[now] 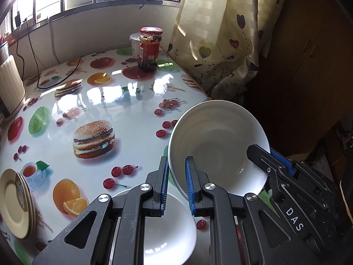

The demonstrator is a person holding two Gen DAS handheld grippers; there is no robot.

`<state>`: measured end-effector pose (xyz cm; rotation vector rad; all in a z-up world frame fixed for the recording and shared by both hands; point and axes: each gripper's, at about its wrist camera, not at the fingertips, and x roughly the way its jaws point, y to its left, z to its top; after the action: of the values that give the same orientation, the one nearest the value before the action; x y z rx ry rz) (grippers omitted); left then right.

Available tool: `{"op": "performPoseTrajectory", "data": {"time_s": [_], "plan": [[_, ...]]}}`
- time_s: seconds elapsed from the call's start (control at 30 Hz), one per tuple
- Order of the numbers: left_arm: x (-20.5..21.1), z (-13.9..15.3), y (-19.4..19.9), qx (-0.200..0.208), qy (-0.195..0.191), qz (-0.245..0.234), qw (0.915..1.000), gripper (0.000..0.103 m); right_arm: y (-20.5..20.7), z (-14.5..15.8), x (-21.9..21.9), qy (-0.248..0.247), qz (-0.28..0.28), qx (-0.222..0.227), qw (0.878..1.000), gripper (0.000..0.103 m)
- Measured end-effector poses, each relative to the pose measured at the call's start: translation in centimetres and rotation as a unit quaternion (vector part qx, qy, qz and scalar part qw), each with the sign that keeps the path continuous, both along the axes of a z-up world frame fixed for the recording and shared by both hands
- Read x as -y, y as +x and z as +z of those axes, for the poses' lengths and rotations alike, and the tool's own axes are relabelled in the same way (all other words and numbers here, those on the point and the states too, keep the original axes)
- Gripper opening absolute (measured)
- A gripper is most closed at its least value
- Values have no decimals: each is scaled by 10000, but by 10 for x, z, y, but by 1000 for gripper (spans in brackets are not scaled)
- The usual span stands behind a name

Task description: Organize plates and bowls

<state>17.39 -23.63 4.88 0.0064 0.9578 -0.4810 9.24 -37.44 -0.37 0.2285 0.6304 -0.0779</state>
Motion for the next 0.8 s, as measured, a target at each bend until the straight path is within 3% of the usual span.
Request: {"op": "performPoseTrajectory", "data": {"time_s": [0.8], "plan": [[-67,5,-42,123,-181,189,9996,16,-38,0,-64,-64,222,51,9997,13]]}}
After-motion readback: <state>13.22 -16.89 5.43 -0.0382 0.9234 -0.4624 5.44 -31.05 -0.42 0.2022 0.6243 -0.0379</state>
